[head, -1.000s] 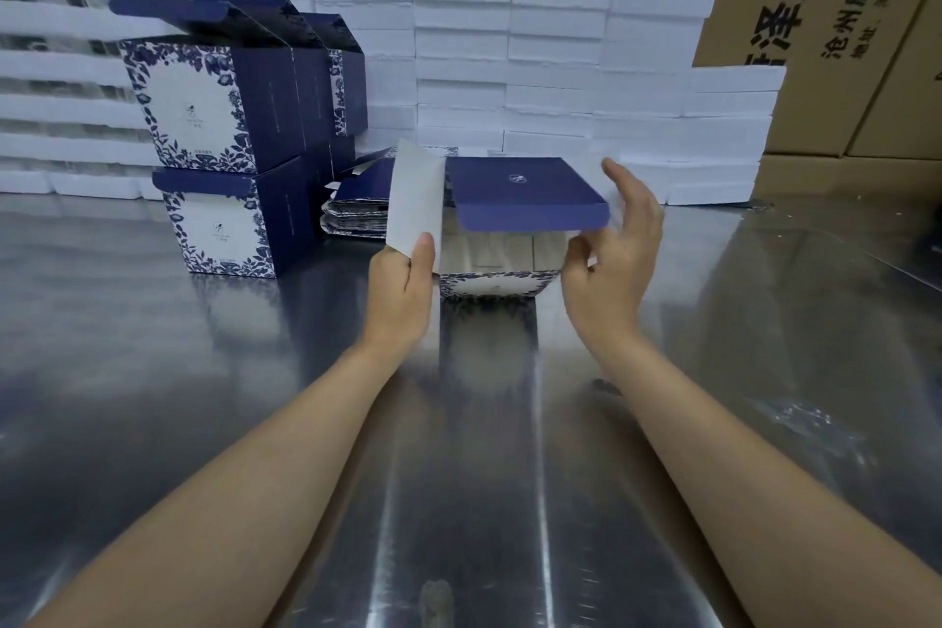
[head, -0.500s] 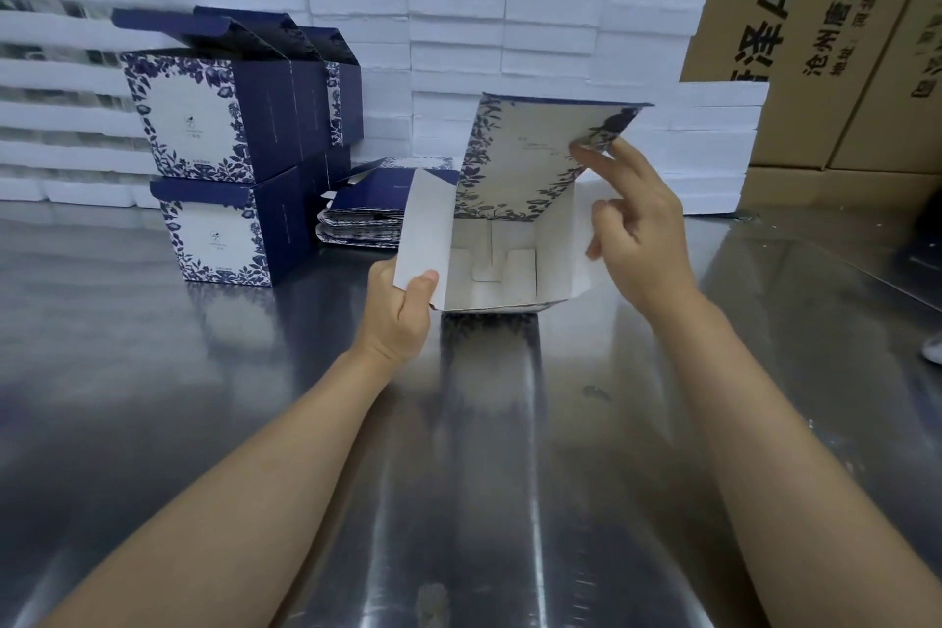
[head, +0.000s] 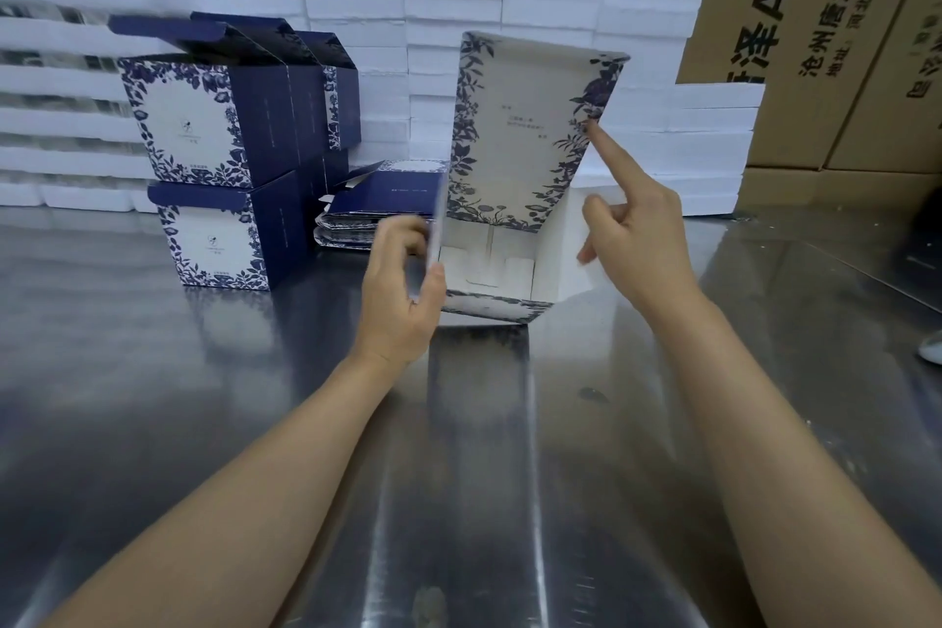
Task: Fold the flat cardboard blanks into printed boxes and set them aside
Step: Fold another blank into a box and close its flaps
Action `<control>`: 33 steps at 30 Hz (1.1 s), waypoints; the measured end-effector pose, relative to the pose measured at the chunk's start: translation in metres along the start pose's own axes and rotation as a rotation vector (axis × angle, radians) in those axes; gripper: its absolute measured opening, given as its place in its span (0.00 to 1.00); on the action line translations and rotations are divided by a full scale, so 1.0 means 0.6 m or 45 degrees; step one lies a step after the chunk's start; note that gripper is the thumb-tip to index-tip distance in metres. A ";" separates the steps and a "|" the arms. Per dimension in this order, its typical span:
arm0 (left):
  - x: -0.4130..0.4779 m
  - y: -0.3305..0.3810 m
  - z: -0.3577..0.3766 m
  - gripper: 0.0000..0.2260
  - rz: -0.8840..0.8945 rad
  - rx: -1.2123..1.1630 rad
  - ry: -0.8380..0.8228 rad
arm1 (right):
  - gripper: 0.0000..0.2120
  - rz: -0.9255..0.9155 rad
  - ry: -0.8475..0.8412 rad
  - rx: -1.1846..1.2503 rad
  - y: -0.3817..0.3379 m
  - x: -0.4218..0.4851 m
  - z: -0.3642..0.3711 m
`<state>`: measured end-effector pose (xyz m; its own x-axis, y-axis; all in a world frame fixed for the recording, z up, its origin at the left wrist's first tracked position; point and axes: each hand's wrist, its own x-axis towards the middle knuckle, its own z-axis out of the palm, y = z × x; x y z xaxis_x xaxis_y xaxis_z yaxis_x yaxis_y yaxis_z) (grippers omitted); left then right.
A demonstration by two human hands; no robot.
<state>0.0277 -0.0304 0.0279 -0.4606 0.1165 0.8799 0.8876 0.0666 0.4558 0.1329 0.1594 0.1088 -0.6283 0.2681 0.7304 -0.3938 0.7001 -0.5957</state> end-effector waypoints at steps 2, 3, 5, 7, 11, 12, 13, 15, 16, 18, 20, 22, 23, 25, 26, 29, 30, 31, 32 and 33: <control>0.002 0.006 0.005 0.06 0.144 0.003 -0.083 | 0.31 0.032 -0.006 0.041 -0.006 0.000 0.003; 0.002 0.012 0.008 0.04 0.197 0.004 -0.145 | 0.31 0.029 -0.014 0.047 -0.011 -0.001 0.005; 0.000 0.021 0.014 0.05 0.275 0.038 -0.237 | 0.31 0.007 -0.006 0.057 -0.016 -0.001 0.007; -0.001 0.026 0.012 0.07 0.276 0.091 -0.273 | 0.29 -0.004 0.043 0.094 -0.015 0.001 0.004; 0.006 0.026 -0.010 0.15 0.131 0.218 -0.374 | 0.24 -0.001 0.118 0.253 -0.013 0.000 -0.002; 0.008 0.025 -0.014 0.17 0.153 0.250 -0.421 | 0.23 -0.008 0.138 0.308 -0.011 -0.001 -0.001; 0.010 0.025 -0.016 0.19 0.185 0.279 -0.469 | 0.23 -0.012 0.152 0.372 -0.010 0.000 0.000; 0.014 0.024 -0.018 0.21 0.259 0.327 -0.514 | 0.23 -0.005 0.164 0.474 -0.007 0.002 0.003; 0.016 0.024 -0.018 0.20 0.305 0.346 -0.490 | 0.24 -0.008 0.161 0.509 -0.004 0.003 0.004; 0.020 0.024 -0.020 0.18 0.395 0.396 -0.389 | 0.27 -0.032 0.151 0.541 0.000 0.004 0.006; 0.023 0.025 -0.022 0.18 0.457 0.419 -0.268 | 0.27 -0.054 0.158 0.548 0.005 0.004 0.006; 0.026 0.028 -0.023 0.18 0.502 0.425 -0.172 | 0.23 -0.040 0.175 0.565 0.011 0.004 0.008; 0.026 0.030 -0.023 0.18 0.518 0.437 -0.150 | 0.21 -0.021 0.182 0.560 0.013 0.005 0.010; 0.027 0.039 -0.018 0.16 0.533 0.469 -0.131 | 0.22 0.054 0.162 0.526 0.018 0.006 0.018; 0.028 0.043 -0.014 0.16 0.526 0.488 -0.122 | 0.24 0.115 0.136 0.529 0.020 0.005 0.025; 0.024 0.052 -0.006 0.15 0.354 0.452 -0.115 | 0.29 0.299 0.039 0.620 0.027 -0.002 0.045; 0.022 0.054 -0.004 0.16 0.220 0.334 -0.144 | 0.28 0.319 0.006 0.648 0.028 -0.005 0.051; 0.021 0.055 -0.001 0.17 0.063 0.141 -0.186 | 0.28 0.319 -0.028 0.662 0.029 -0.009 0.057; 0.022 0.056 0.000 0.18 -0.085 -0.075 -0.218 | 0.28 0.302 -0.063 0.665 0.029 -0.013 0.063; 0.025 0.057 0.002 0.19 -0.213 -0.253 -0.228 | 0.29 0.279 -0.095 0.662 0.028 -0.016 0.069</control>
<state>0.0513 -0.0253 0.0564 -0.5782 0.2938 0.7612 0.7751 -0.0935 0.6249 0.1047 0.1410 0.0778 -0.7707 0.3095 0.5570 -0.5159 0.2101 -0.8305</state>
